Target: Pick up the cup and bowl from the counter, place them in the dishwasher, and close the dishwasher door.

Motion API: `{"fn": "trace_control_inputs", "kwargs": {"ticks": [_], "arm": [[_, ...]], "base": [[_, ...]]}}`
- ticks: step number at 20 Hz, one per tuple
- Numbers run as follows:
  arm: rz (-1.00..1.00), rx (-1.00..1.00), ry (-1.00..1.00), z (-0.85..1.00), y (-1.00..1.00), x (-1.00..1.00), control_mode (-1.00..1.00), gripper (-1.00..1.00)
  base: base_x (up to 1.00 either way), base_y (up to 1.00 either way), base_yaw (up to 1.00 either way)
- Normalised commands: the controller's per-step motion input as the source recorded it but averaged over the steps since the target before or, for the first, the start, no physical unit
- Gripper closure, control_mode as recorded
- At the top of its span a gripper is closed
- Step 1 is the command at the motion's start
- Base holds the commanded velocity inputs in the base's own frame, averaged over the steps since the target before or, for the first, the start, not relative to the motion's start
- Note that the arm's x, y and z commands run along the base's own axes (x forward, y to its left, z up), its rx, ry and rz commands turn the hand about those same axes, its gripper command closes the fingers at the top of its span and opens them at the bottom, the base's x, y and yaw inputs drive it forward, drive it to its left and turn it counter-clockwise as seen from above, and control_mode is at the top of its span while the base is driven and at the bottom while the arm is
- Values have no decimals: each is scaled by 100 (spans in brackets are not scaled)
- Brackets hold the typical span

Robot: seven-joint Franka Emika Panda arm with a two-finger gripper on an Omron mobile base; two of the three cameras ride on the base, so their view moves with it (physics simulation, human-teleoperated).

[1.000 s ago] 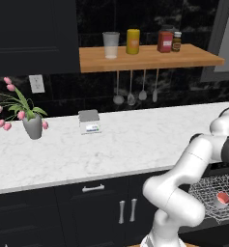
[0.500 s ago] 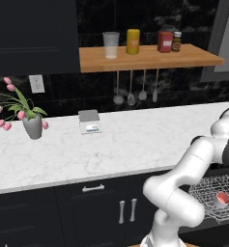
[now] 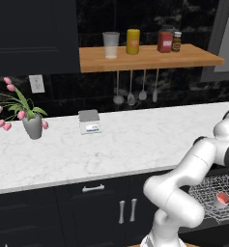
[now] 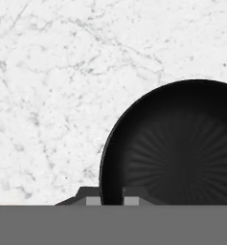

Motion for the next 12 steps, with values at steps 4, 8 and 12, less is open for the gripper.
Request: {"fn": "trace_control_inputs", "kwargs": {"ticks": [4,8,12], "arm": [[0,0,-23,15,33,-100,-100,100],[0,-1,-37,15,54,-100,-100,100],[0,-4,-41,13,64,-100,-100,100]], "base": [[0,0,0],[0,0,0],[0,0,0]]}}
